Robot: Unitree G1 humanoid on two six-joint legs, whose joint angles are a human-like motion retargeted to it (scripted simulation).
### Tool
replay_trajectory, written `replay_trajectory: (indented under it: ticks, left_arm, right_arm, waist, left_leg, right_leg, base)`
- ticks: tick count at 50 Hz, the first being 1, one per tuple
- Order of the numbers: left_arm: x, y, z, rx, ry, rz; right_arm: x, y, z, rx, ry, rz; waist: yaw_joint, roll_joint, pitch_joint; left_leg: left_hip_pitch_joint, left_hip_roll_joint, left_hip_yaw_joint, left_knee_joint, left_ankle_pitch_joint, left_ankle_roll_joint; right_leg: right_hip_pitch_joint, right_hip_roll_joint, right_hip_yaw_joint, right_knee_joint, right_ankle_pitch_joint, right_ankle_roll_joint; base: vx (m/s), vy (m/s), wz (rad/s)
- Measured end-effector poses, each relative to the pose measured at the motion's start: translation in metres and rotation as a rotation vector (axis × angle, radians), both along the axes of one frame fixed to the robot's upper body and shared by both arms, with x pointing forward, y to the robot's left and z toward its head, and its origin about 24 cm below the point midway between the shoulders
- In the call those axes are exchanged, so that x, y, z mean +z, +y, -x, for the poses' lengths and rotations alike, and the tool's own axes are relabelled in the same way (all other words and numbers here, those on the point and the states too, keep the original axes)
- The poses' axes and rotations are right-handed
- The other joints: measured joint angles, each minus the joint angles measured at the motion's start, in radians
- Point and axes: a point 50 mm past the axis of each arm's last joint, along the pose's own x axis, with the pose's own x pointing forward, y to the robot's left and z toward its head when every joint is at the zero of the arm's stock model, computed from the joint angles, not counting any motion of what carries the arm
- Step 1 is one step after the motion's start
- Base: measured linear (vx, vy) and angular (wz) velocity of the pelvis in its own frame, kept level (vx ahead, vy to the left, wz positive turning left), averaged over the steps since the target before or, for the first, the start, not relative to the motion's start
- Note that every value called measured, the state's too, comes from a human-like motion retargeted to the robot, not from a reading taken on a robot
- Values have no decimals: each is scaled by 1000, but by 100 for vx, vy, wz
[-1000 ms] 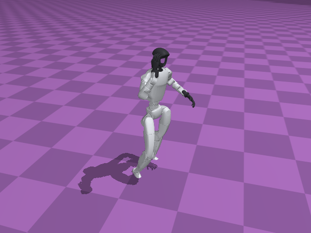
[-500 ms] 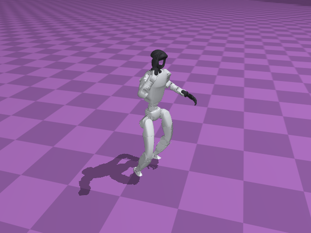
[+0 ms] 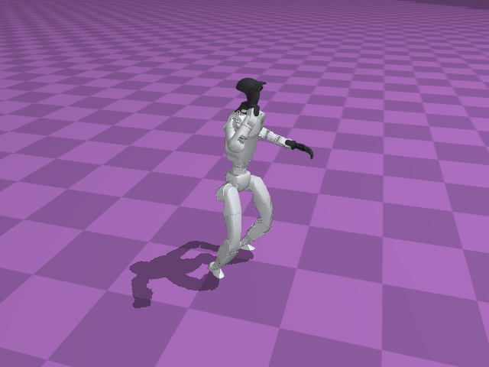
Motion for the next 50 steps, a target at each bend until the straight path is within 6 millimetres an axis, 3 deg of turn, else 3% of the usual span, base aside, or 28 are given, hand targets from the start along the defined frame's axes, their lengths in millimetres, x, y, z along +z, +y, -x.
replay_trajectory:
  ticks: [13, 22, 27, 33, 37, 40, 42, 45, 47, 50]
  left_arm:
    - [4, 28, 28, 103, 20, 0]
    - [15, 31, 36, 98, -1, -63]
    - [18, 18, 34, 24, -5, -37]
    - [18, -8, 24, -143, 20, 54]
    - [15, -30, 19, -270, 51, 116]
    - [15, -49, 14, -364, 50, 144]
    - [16, -62, 5, -425, 44, 133]
    - [23, -80, -6, -507, 8, 103]
    - [25, -95, -19, -564, -14, 62]
    - [32, -115, -28, -635, -56, 38]
  right_arm:
    - [26, -16, -20, 15, 99, -10]
    - [42, -38, -30, -158, 106, -26]
    - [50, -66, -47, -297, 173, -93]
    - [45, -135, -82, -482, 408, -274]
    - [6, -177, -114, -590, 670, -336]
    - [-43, -182, -138, -615, 885, -281]
    - [-85, -175, -149, -603, 1046, -190]
    - [-148, -148, -159, -534, 1267, 5]
    - [-190, -123, -153, -473, 1409, 175]
    - [-231, -88, -142, -348, 1529, 381]
  waist:
    - [112, 13, -16]
    - [187, 40, -8]
    - [222, 49, -9]
    - [243, 40, -58]
    - [223, 44, -99]
    - [201, 63, -106]
    - [174, 50, -123]
    - [156, 66, -112]
    - [138, 40, -123]
    - [136, 50, -111]
  left_leg:
    - [-104, 42, -166, 73, 60, -58]
    - [-232, 86, -258, 250, 129, -112]
    - [-346, 111, -254, 385, 180, -95]
    - [-448, 15, -248, 283, 150, -85]
    - [-456, -67, -261, 73, 159, -95]
    - [-459, -94, -286, 11, 166, -102]
    - [-439, -121, -287, -77, 181, -104]
    - [-447, -124, -308, -72, 173, -110]
    - [-419, -146, -300, -161, 195, -112]
    - [-430, -143, -313, -137, 188, -114]
  right_leg:
    - [63, 77, -90, -61, -19, -58]
    - [101, 133, -160, -88, -37, -108]
    - [102, 131, -207, -94, -43, -127]
    - [99, 118, -284, -185, -12, -124]
    - [114, 134, -335, -306, 36, -117]
    - [112, 141, -355, -329, 58, -113]
    - [122, 153, -362, -401, 73, -116]
    - [116, 154, -373, -384, 75, -116]
    - [127, 159, -375, -449, 84, -123]
    - [123, 154, -384, -423, 86, -123]
  base:
    - [4, -11, 45]
    - [1, -12, 48]
    - [0, -8, 66]
    - [3, -6, 78]
    - [5, -5, 78]
    - [1, -2, 50]
    - [6, -4, 51]
    - [1, -1, 34]
    - [8, -4, 41]
    - [0, 0, 8]
